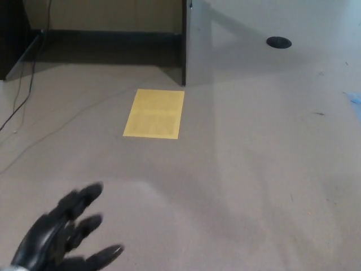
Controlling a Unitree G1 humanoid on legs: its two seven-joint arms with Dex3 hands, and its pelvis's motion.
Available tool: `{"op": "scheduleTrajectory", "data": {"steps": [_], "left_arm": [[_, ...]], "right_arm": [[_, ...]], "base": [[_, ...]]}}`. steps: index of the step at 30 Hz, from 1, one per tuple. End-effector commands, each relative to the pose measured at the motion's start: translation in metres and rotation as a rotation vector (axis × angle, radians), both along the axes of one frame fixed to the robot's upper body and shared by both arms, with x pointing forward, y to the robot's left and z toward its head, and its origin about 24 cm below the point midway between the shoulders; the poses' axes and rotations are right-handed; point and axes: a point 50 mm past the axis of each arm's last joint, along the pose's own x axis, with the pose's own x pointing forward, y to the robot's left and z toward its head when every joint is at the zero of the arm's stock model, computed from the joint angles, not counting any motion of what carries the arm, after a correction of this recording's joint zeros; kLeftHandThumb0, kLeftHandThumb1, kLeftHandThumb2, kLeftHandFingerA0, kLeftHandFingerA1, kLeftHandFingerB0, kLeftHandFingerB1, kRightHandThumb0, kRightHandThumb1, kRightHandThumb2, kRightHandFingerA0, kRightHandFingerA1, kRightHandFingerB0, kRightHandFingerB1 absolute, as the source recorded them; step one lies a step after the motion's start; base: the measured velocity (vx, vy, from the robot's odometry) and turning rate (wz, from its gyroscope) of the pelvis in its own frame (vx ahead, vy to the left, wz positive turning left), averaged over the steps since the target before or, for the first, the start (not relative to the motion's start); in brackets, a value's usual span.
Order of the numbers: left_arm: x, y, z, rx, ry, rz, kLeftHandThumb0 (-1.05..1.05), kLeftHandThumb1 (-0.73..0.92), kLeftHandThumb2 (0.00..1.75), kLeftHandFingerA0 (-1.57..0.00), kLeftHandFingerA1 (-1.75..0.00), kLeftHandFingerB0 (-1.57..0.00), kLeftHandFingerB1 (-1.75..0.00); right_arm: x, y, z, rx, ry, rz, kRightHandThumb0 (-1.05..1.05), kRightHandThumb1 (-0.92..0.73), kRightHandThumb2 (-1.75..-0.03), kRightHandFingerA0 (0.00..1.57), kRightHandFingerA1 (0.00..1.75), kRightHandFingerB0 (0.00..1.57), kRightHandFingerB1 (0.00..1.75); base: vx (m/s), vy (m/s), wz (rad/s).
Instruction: There is a tripod standing in front of the robot and the robot extends its left arm to grab it. It lifts the tripod and passes it to a person.
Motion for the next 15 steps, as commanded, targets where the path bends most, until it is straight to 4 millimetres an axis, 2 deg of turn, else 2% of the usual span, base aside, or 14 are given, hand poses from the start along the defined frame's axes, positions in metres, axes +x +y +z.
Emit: {"op": "scheduleTrajectory", "data": {"steps": [1,2,3,4,7,8,10,12,13,15], "left_arm": [[-0.045,0.052,-0.049,0.082,0.024,0.157,-0.59,0.38,0.66,-0.12,-0.4,-0.06,-0.27],[-0.049,0.057,-0.055,0.095,0.05,0.171,-0.59,0.39,0.66,-0.12,-0.4,-0.06,-0.28],[-0.054,0.062,-0.061,0.103,0.078,0.191,-0.3,0.23,0.82,-0.01,-0.49,0.0,-0.48],[-0.059,0.068,-0.068,0.104,0.108,0.211,-0.56,0.38,0.65,-0.1,-0.38,-0.07,-0.3],[-0.067,0.079,-0.082,0.139,0.163,0.248,-0.56,0.39,0.64,-0.12,-0.38,-0.08,-0.29],[-0.073,0.085,-0.089,0.161,0.199,0.263,-0.47,0.31,0.7,-0.07,-0.43,0.0,-0.31],[-0.08,0.09,-0.098,0.162,0.236,0.283,-0.55,0.33,0.65,-0.06,-0.39,-0.11,-0.24],[-0.085,0.094,-0.104,0.172,0.258,0.294,-0.6,0.36,0.64,-0.09,-0.38,-0.12,-0.22],[-0.087,0.096,-0.108,0.186,0.275,0.304,-0.57,0.36,0.68,-0.09,-0.41,-0.03,-0.26],[-0.094,0.098,-0.116,0.202,0.312,0.317,-0.54,0.35,0.69,-0.09,-0.42,-0.01,-0.26]], "right_arm": [[-0.022,-0.006,-0.008,-0.009,0.031,-0.032,-0.4,-0.67,-0.61,0.66,0.42,0.54,0.37],[-0.024,-0.007,-0.008,-0.014,0.035,-0.033,-0.4,-0.67,-0.61,0.68,0.43,0.53,0.38],[-0.026,-0.007,-0.01,-0.01,0.042,-0.04,-0.39,-0.67,-0.6,0.67,0.42,0.53,0.37],[-0.028,-0.007,-0.01,-0.007,0.047,-0.044,-0.39,-0.67,-0.6,0.66,0.42,0.52,0.37],[-0.03,-0.007,-0.012,-0.016,0.051,-0.042,-0.38,-0.67,-0.6,0.68,0.42,0.52,0.37],[-0.031,-0.007,-0.013,-0.021,0.056,-0.042,-0.38,-0.67,-0.6,0.69,0.42,0.52,0.37],[-0.034,-0.006,-0.014,-0.021,0.069,-0.043,-0.38,-0.68,-0.61,0.69,0.42,0.52,0.37],[-0.037,-0.005,-0.016,-0.013,0.072,-0.045,-0.39,-0.67,-0.61,0.69,0.42,0.52,0.37],[-0.038,-0.005,-0.015,-0.008,0.063,-0.042,-0.39,-0.67,-0.61,0.69,0.42,0.54,0.38],[-0.041,-0.005,-0.016,-0.01,0.071,-0.036,-0.39,-0.67,-0.61,0.67,0.42,0.53,0.37]], "base": [[0.0,0.0,0.0],[0.0,0.0,0.0],[0.0,0.0,0.0],[0.0,0.0,0.0],[0.0,0.0,0.0],[0.0,0.0,0.0],[0.0,0.0,0.0],[0.0,0.0,0.0],[0.0,0.0,0.0],[0.0,0.0,0.0]]}}
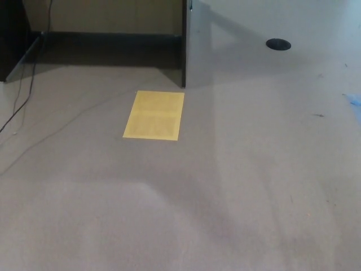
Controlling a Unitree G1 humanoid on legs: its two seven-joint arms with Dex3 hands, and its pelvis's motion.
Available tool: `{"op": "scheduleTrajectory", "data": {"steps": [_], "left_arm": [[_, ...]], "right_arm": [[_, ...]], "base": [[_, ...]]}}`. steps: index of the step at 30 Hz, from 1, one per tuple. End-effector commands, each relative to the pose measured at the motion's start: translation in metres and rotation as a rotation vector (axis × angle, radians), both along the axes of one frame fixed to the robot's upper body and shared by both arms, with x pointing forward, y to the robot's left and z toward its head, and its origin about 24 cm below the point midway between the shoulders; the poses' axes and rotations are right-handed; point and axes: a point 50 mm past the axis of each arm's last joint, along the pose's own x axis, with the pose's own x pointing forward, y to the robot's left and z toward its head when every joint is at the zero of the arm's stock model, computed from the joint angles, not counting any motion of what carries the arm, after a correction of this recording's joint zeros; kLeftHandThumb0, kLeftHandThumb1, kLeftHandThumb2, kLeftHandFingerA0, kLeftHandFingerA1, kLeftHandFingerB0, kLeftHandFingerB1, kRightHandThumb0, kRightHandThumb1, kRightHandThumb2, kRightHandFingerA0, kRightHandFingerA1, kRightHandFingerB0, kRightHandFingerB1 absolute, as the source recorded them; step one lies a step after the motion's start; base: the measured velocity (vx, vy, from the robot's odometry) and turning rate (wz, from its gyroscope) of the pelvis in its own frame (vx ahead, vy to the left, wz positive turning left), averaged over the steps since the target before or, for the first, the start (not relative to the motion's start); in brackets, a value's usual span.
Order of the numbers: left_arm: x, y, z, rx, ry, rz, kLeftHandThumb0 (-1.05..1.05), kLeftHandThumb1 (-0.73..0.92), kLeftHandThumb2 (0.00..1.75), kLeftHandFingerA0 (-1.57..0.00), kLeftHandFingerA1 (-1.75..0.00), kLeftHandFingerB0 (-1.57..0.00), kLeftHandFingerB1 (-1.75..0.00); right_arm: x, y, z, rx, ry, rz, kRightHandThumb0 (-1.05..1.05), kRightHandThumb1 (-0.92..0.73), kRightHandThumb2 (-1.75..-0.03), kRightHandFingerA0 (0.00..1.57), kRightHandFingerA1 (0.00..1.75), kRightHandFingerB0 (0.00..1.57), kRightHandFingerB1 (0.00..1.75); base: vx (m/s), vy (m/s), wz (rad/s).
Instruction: There is a tripod standing in front of the robot and the robot extends its left arm to grab it. It lifts the tripod and passes it to a person.
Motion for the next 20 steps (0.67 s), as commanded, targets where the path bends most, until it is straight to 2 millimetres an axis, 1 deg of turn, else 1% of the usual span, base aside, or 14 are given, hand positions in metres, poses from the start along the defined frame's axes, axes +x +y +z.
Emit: {"op": "scheduleTrajectory", "data": {"steps": [1,2,3,4,5,6,8,11,16,17,20], "left_arm": [[-0.029,0.036,-0.015,0.19,-0.027,0.044,-0.54,0.35,0.69,-0.09,-0.42,-0.01,-0.26],[-0.031,0.037,-0.018,0.192,-0.006,0.059,-0.54,0.37,0.63,-0.13,-0.4,-0.07,-0.28],[-0.031,0.037,-0.02,0.196,0.003,0.06,-0.29,0.27,0.83,-0.02,-0.49,0.0,-0.48],[-0.031,0.038,-0.02,0.198,0.002,0.058,-0.29,0.27,0.83,-0.02,-0.49,0.0,-0.48],[-0.03,0.038,-0.02,0.2,0.002,0.057,-0.53,0.37,0.64,-0.11,-0.39,-0.07,-0.27],[-0.03,0.039,-0.021,0.21,0.007,0.052,-0.3,0.25,0.83,-0.01,-0.49,0.0,-0.48],[-0.029,0.039,-0.021,0.222,0.01,0.047,-0.3,0.25,0.83,-0.01,-0.49,0.0,-0.48],[-0.032,0.038,-0.024,0.267,0.016,0.005,-0.27,0.29,0.84,-0.02,-0.49,0.0,-0.48],[-0.036,0.037,-0.026,0.263,0.015,-0.007,-0.25,0.31,0.85,-0.02,-0.49,0.0,-0.48],[-0.036,0.037,-0.027,0.266,0.019,-0.009,-0.26,0.3,0.84,-0.02,-0.49,0.0,-0.48],[-0.036,0.037,-0.028,0.284,0.026,-0.027,-0.26,0.31,0.85,-0.02,-0.49,0.0,-0.48]], "right_arm": [[-0.018,-0.003,-0.005,-0.01,0.011,-0.02,-0.39,-0.67,-0.61,0.67,0.42,0.53,0.37],[-0.018,-0.003,-0.006,-0.01,0.016,-0.024,-0.38,-0.66,-0.6,0.65,0.42,0.51,0.37],[-0.018,-0.004,-0.006,-0.012,0.019,-0.029,-0.39,-0.66,-0.6,0.64,0.41,0.51,0.37],[-0.018,-0.004,-0.006,-0.012,0.019,-0.03,-0.39,-0.66,-0.6,0.64,0.41,0.51,0.37],[-0.018,-0.004,-0.005,-0.013,0.021,-0.028,-0.39,-0.66,-0.6,0.63,0.41,0.5,0.36],[-0.018,-0.004,-0.005,-0.014,0.022,-0.027,-0.39,-0.66,-0.6,0.63,0.41,0.51,0.37],[-0.017,-0.005,-0.005,-0.012,0.021,-0.031,-0.39,-0.66,-0.6,0.63,0.41,0.51,0.37],[-0.02,-0.005,-0.006,-0.02,0.025,-0.028,-0.39,-0.68,-0.61,0.65,0.41,0.51,0.37],[-0.024,-0.005,-0.007,-0.02,0.03,-0.027,-0.38,-0.67,-0.6,0.69,0.43,0.52,0.37],[-0.025,-0.005,-0.007,-0.012,0.027,-0.033,-0.39,-0.67,-0.6,0.7,0.45,0.53,0.38],[-0.025,-0.006,-0.007,-0.017,0.027,-0.037,-0.39,-0.67,-0.6,0.66,0.41,0.53,0.37]], "base": [[0.0,0.0,0.0],[0.0,0.0,0.0],[0.0,0.0,0.0],[0.0,0.0,0.0],[0.0,0.0,0.0],[0.0,0.0,0.0],[0.0,0.0,0.0],[0.0,0.0,0.0],[0.0,0.0,0.0],[0.0,0.0,0.0],[0.0,0.0,0.0]]}}
